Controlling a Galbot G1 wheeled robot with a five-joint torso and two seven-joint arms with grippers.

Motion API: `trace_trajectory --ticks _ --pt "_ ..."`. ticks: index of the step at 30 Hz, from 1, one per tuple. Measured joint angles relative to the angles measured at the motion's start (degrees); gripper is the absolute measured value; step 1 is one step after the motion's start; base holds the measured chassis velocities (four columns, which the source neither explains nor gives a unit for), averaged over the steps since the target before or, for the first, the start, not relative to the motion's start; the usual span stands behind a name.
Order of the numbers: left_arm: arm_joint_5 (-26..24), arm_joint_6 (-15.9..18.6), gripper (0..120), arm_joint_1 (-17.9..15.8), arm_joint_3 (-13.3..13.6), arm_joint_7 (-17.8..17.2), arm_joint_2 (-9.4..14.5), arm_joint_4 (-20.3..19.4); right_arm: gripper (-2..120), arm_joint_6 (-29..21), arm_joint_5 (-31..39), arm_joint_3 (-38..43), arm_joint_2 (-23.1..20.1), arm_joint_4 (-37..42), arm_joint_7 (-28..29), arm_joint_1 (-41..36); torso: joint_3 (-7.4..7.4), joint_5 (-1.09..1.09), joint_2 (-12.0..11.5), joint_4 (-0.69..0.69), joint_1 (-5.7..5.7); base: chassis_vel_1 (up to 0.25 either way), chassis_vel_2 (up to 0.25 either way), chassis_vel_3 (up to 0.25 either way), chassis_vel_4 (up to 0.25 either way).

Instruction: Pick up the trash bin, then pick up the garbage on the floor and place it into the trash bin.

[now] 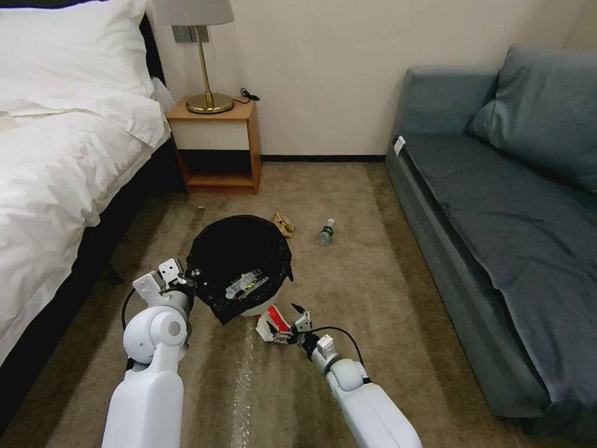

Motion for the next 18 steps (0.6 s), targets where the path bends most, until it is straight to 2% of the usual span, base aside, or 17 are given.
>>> trace_trajectory --ticks 1,4,10,18 --pt "0.02 -0.02 3 0.05 -0.05 0.04 0.16 -0.08 100 1.28 -1.42 1.42 0.06 -2.97 -0.5 1.25 0.0 0.0 0.0 -0.01 0.0 0.0 0.0 0.0 0.0" --pt "0.02 -0.02 3 0.13 -0.02 0.06 0.28 -0.15 100 1.63 -1.97 2.77 0.04 -5.28 -0.74 2.46 0.0 0.0 0.0 -0.01 0.0 0.0 0.0 0.0 0.0" --pt "0.07 -0.02 3 0.19 0.11 0.12 0.41 -0.29 100 1.63 -0.86 3.4 -0.01 -7.56 -0.74 3.45 0.0 0.0 0.0 -0.01 0.0 0.0 0.0 0.0 0.0" --pt "0.4 -0.1 3 0.18 -0.03 0.21 0.34 -0.33 100 3.27 -0.7 3.77 -0.07 -10.79 -3.55 5.02 0.0 0.0 0.0 -0.01 0.0 0.0 0.0 0.0 0.0"
